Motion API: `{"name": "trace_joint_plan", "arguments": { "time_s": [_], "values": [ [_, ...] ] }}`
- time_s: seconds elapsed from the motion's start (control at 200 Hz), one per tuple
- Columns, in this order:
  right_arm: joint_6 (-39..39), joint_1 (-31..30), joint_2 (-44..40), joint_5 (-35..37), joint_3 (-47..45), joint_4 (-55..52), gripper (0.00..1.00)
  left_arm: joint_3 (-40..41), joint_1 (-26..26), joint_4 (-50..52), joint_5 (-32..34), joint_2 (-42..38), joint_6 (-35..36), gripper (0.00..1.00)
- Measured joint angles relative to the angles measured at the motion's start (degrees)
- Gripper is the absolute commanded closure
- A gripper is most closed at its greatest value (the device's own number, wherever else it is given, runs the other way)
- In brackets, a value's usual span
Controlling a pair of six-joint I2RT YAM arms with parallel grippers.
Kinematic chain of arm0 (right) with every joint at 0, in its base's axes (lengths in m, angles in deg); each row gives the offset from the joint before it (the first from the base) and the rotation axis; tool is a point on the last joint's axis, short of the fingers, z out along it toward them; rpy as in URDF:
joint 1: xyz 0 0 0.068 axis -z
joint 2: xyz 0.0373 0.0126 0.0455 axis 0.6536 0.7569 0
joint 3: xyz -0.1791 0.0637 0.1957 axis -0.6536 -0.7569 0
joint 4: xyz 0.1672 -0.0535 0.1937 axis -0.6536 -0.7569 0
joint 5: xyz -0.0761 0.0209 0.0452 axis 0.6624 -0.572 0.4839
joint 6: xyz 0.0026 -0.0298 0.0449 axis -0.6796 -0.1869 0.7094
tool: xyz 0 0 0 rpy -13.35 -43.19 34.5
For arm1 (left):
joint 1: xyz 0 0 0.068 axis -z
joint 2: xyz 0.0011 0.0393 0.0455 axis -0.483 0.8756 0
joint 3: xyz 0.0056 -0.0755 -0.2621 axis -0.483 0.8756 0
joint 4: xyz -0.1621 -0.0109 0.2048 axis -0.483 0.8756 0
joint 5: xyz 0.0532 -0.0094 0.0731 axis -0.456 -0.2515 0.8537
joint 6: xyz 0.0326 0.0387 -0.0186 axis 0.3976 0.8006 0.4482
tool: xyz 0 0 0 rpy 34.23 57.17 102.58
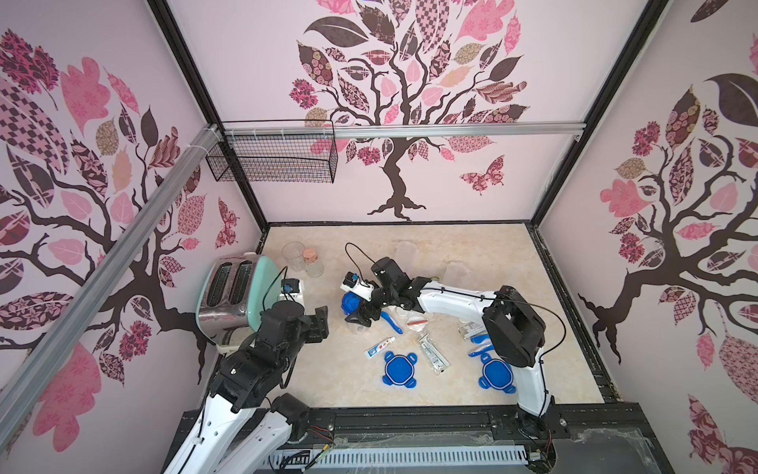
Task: Take out toiletry kits
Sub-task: Move the container to the center of the board.
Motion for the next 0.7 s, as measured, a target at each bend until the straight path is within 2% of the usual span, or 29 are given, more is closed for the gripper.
{"name": "trace_joint_plan", "arguments": {
  "time_s": [0.155,0.5,0.7],
  "values": [
    [0.1,-0.1,-0.5,-0.2,-0.9,1.0,0.01,0.0,0.0,0.1,0.1,0.1,-0.1,0.27],
    [1.4,-0.3,-6.4,-0.5,-2.1,1.8,0.00,0.0,0.0,0.3,-1.1,0.4,-1.0,0.27],
    [5.4,0.4,-17.0,0.0,-10.2,4.8,0.00,-0.2,0.0,-1.7,-6.6,3.1,-2.4,0.39]
  ]
}}
